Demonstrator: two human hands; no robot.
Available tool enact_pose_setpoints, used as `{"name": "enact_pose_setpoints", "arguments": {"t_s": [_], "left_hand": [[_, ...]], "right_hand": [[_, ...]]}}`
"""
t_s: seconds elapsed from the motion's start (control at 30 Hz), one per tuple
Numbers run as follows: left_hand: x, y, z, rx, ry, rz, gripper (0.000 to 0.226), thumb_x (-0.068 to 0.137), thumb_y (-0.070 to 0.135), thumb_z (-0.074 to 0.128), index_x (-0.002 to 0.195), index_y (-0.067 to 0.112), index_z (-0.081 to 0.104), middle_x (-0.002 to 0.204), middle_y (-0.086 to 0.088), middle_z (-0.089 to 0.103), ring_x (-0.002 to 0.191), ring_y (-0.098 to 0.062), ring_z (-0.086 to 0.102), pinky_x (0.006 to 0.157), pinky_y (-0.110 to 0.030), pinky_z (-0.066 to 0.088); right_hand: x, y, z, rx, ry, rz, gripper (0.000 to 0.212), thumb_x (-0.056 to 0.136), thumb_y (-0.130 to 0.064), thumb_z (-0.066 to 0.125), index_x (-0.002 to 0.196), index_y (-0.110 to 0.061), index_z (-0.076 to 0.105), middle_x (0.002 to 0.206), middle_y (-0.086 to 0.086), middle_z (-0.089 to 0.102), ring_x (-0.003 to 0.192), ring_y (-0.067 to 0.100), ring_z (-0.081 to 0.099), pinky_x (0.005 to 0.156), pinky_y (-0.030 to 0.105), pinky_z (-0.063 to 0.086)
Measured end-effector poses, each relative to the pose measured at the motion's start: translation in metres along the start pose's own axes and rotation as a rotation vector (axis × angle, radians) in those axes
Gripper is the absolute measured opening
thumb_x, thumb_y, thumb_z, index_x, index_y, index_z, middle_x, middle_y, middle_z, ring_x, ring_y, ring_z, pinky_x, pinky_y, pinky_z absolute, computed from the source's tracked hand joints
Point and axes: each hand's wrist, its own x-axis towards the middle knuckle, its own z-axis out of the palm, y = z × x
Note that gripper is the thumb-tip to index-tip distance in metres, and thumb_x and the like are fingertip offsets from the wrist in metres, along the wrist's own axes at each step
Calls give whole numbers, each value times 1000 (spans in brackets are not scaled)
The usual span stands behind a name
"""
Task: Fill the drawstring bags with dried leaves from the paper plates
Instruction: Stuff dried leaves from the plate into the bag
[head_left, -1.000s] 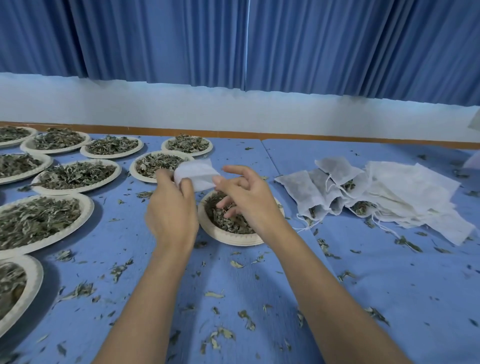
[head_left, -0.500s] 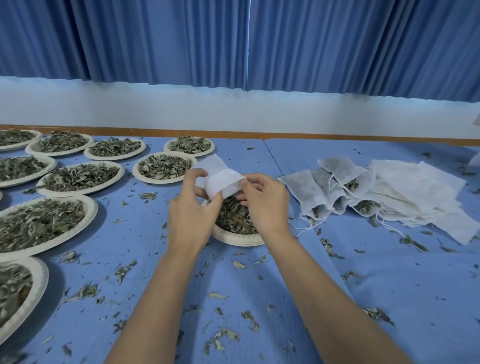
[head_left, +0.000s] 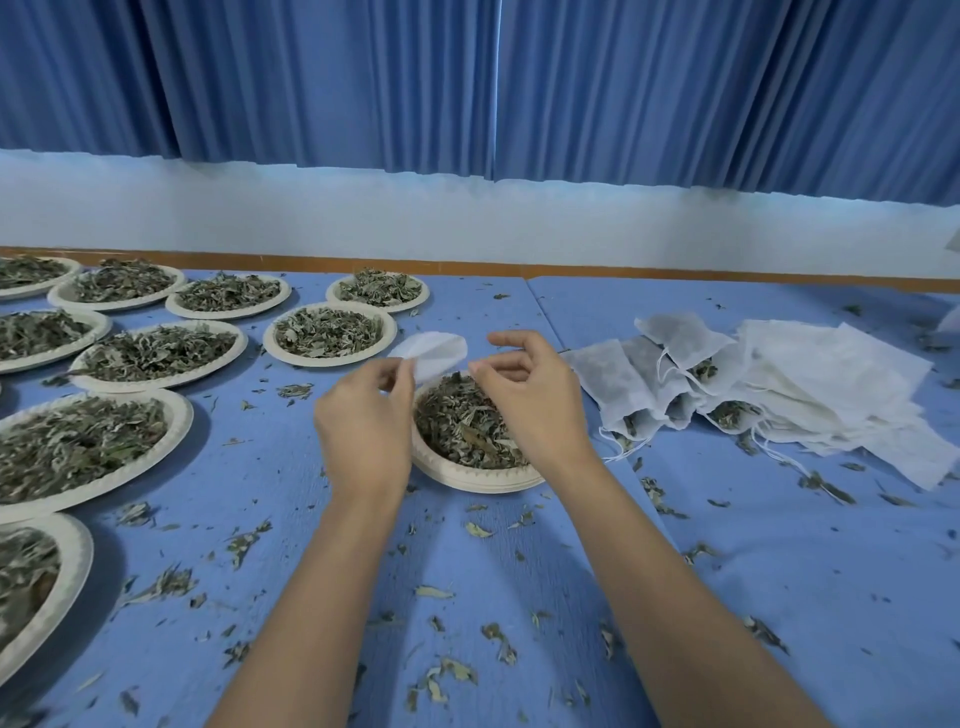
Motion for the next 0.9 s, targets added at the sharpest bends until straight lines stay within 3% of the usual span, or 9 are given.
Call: {"name": "enact_pose_setpoints", "arguments": {"t_s": [0.07,0.1,0.2,0.3,0.43,0.6,0.73,0.83,0.9], "left_hand": [[3,-2,0,-10,35,-43,25,94,28,59,102,9,73,87,-6,72,70,-15,59,64,-22,40],[4,-3,1,0,44,-50,27,94,30,58,102,10,73,86,-6,72,67,-13,57,62,-20,36],[4,-3,2,13,54,-44,28,95,30,56,101,9,73,84,-7,72,66,-13,55,59,-17,31],[3,-2,3,-2,46,-52,27,95,30,56,102,9,73,86,-5,72,70,-12,57,64,-18,35],[2,-2,3,-9,47,-39,27,95,28,57,102,8,73,88,-5,72,74,-9,56,65,-14,32],[0,-2,4,21,50,-31,27,95,28,56,104,8,72,90,-6,72,75,-16,61,65,-19,35],[1,0,4,-5,70,-45,26,95,27,57,105,8,72,91,-5,72,74,-8,54,64,-11,30],[3,1,6,-7,78,-64,25,95,25,57,106,8,72,93,-6,73,72,-8,53,64,-7,31],[4,2,9,5,69,-69,25,95,24,57,106,7,72,93,-8,73,74,-11,57,62,-11,32]], "right_hand": [[3,4,-5,-349,-101,-56,47,85,-37,67,128,-25,53,126,-4,59,119,9,51,98,31,44],[3,5,-7,-498,-186,-83,57,85,-43,65,137,-29,46,142,-2,46,134,16,36,108,36,35],[3,4,-9,-702,-444,-112,67,85,-54,60,144,-44,30,160,-4,9,147,22,1,116,44,16],[2,7,-8,-782,-515,-174,61,90,-46,59,145,-39,33,159,-4,15,146,21,14,114,36,19],[2,8,-7,-813,-425,-230,48,91,-33,62,136,-28,51,140,1,51,129,19,44,104,32,36],[-1,11,-2,-810,-310,-203,33,90,-24,63,123,-26,65,115,5,68,108,22,58,90,31,44],[-1,14,0,-730,-224,-181,26,91,-18,61,115,-23,70,109,3,72,97,19,64,86,30,50],[2,16,-4,-585,-122,-161,22,90,-16,63,109,-21,73,97,4,74,55,1,57,58,9,43],[3,16,-7,-474,-49,-159,20,88,-14,64,105,-19,74,93,4,75,41,-2,45,50,8,35]]}}
